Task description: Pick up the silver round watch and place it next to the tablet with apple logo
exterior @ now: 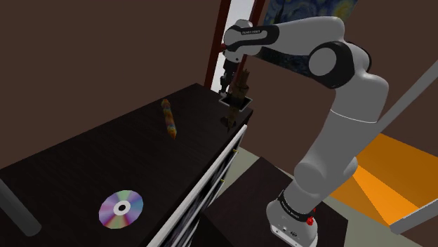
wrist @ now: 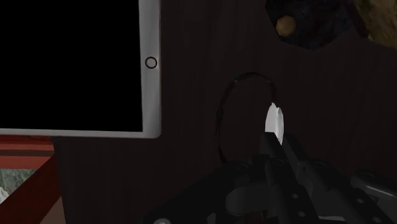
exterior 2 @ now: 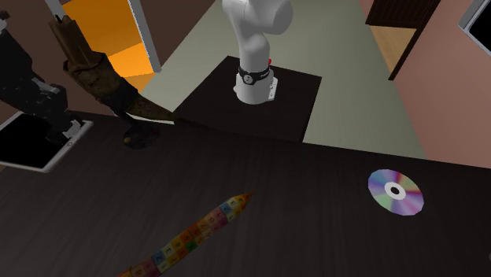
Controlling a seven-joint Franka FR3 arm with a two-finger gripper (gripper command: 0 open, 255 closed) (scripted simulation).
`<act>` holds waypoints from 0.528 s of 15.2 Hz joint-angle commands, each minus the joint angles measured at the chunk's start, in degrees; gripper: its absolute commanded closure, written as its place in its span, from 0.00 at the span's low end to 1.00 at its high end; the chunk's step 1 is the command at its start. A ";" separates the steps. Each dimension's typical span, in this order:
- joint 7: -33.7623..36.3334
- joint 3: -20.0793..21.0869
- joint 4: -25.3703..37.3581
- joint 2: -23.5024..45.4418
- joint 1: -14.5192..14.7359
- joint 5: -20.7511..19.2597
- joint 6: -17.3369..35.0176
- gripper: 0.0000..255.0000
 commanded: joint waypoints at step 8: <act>-0.53 0.03 -4.44 1.92 0.04 0.14 6.35 1.00</act>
